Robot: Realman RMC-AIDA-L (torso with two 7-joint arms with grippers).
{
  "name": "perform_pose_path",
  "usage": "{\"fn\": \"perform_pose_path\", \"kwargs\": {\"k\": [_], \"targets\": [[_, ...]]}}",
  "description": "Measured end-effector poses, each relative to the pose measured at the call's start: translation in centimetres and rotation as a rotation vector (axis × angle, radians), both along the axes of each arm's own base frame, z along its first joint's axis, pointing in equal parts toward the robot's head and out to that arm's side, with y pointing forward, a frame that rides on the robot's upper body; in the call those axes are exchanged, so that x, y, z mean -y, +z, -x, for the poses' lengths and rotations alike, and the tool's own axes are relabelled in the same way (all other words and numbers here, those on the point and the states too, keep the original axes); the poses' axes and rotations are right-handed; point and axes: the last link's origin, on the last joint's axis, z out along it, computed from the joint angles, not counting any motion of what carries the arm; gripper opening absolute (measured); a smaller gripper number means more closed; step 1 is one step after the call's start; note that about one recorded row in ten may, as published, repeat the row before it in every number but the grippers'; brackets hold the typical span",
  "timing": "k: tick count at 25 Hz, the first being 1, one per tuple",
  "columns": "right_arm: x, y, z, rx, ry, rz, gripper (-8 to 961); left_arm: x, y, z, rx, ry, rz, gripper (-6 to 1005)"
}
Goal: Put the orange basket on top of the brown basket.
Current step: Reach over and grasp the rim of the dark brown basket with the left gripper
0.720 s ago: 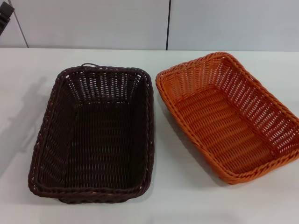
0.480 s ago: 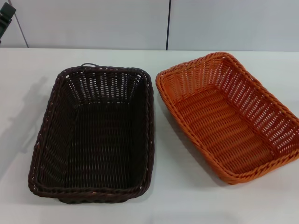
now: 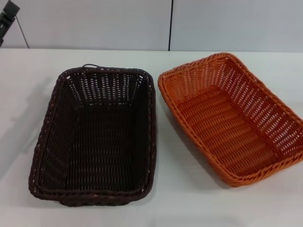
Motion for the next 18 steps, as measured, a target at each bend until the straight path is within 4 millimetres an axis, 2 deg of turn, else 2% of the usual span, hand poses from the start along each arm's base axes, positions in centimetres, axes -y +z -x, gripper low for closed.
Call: {"fn": "perform_pose_path", "kwargs": {"k": [18], "targets": [[0.29,-0.04,-0.24,-0.003,-0.008,-0.004,759,-0.32,-0.17,-1.14,-0.046,-0.055,0.051,846]]}}
